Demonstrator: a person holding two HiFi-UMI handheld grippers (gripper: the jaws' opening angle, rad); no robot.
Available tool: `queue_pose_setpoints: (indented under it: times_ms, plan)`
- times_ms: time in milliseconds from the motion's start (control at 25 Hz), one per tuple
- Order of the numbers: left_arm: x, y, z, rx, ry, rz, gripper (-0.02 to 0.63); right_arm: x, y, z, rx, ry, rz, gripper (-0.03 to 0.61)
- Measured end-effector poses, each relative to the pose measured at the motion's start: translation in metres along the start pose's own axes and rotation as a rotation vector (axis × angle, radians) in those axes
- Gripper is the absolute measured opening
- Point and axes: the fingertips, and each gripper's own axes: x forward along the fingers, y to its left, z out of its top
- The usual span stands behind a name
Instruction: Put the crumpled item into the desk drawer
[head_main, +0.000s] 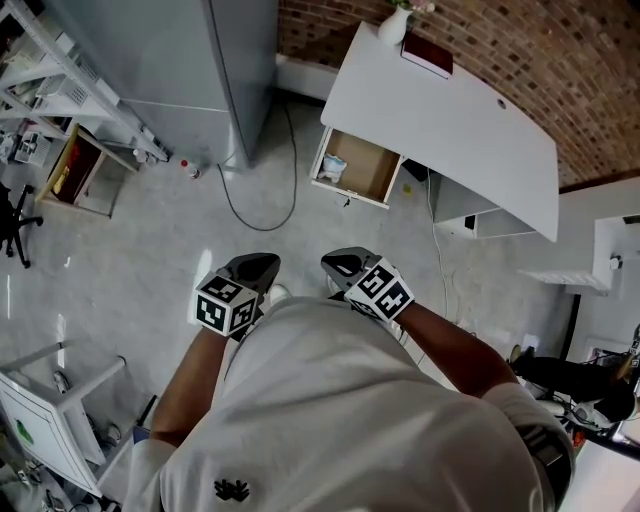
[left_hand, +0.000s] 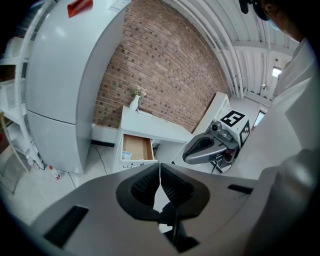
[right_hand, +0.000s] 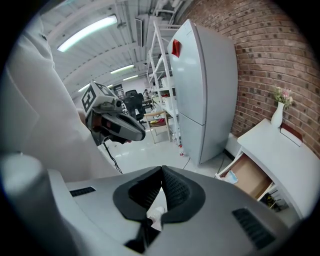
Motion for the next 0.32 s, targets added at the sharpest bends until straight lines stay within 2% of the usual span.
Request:
queue_pose_setpoints:
  times_ms: [320]
  plan:
    - [-0.017,0.021,-0.022,0.01,0.015,-0.016,0.025,0.021,0.015,0.002,-0.008,0.009,-0.03,0.028]
